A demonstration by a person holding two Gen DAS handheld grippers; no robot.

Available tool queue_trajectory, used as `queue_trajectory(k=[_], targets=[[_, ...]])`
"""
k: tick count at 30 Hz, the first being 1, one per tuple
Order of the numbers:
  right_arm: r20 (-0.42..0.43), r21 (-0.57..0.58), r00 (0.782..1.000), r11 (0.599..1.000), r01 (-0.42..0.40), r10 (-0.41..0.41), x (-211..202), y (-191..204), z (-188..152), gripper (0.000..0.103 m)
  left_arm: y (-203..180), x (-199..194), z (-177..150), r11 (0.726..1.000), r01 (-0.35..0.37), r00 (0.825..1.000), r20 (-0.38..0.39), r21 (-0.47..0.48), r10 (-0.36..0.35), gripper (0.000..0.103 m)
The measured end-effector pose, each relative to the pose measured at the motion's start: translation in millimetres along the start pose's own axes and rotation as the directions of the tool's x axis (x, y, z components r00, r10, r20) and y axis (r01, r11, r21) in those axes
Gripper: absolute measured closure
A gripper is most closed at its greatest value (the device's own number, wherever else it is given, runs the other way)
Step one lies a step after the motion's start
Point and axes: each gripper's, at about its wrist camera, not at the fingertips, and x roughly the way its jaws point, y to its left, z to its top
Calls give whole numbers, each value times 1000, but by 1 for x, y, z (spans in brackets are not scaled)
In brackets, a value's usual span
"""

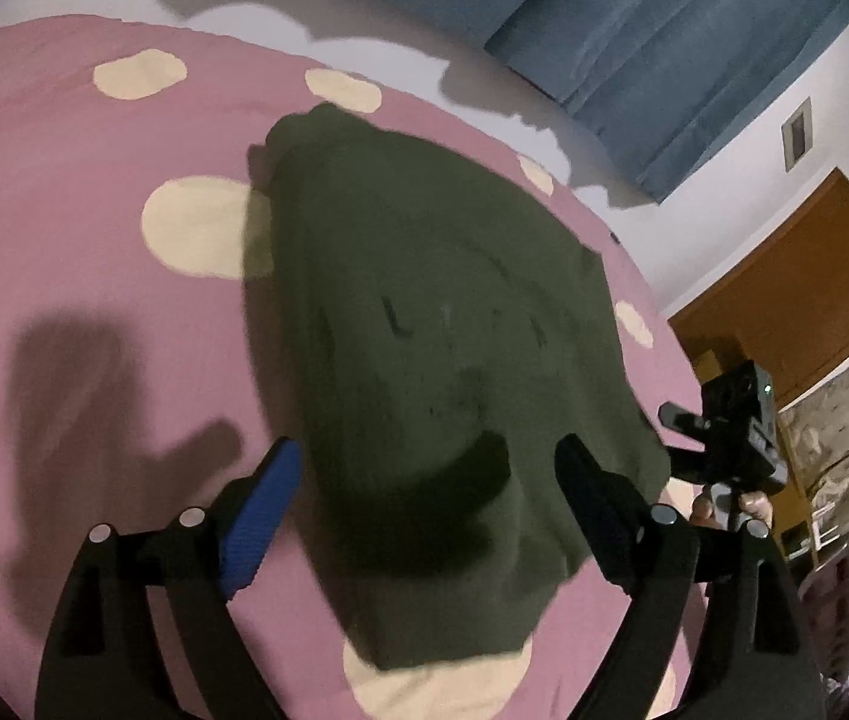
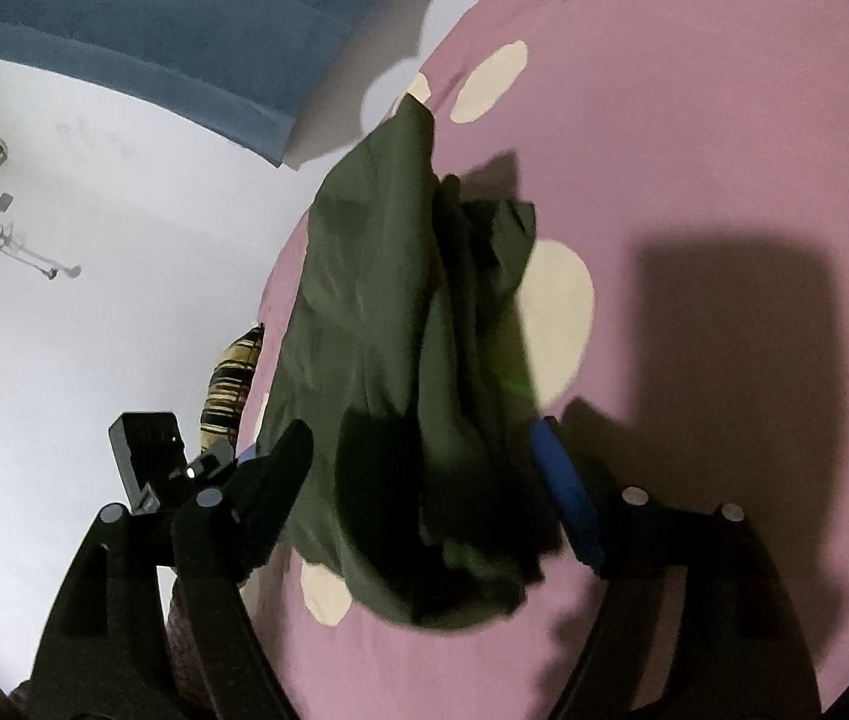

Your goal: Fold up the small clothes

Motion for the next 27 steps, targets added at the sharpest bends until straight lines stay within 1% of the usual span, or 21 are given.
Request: queue_trajectory(k=[4,7,8,9,10,11,12,13,16,19,21,24,27], targets=[[-17,1,1000,1000,-2,2,4,1,-18,26,0,2,-16,1000,-11,1000,-20,-18,11,17],[-28,-2,1000,1000,-3,3,10,2,-21,26,2,12,-25,999,-31,998,-58,-16,30,17],[-38,-16,999,1000,-11,10,12,4,-23,27,2,14,-27,999,-39,997,-60,-11,38,17],[-49,-24,999,1000,-15,14,14,5,-24,34,2,15,-29,999,-46,998,-51,-5,46,17],[-62,-27,998,1000,-16,15,16,7,-26,46,2,15,-29,999,-50,998,-42,2,50,20],[-77,-30,997,1000,6,-8,21,7,-28,51,2,15,-29,999,-39,998,-40,8,39,33],[-81,-35,996,999,25,-28,23,8,-28,58,2,15,-28,1000,-19,999,-48,13,20,38],[-84,-34,996,999,28,-31,24,7,-28,67,1,15,-28,1000,-27,998,-48,15,28,40],[-81,-11,997,1000,-9,8,19,0,-30,76,-2,15,-26,998,-49,998,-46,32,51,45],[-67,-6,996,999,-51,50,14,7,-29,79,-4,12,-25,997,-66,997,-42,27,67,49],[-66,-20,996,998,-55,54,12,10,-30,79,-4,11,-26,996,-75,996,-35,41,77,50],[-75,-4,996,998,-57,56,16,1,-30,79,0,15,-28,996,-70,997,-34,47,71,50],[-73,41,993,995,-86,89,22,-11,-29,79,-1,16,-30,995,-71,997,-24,67,72,50]])
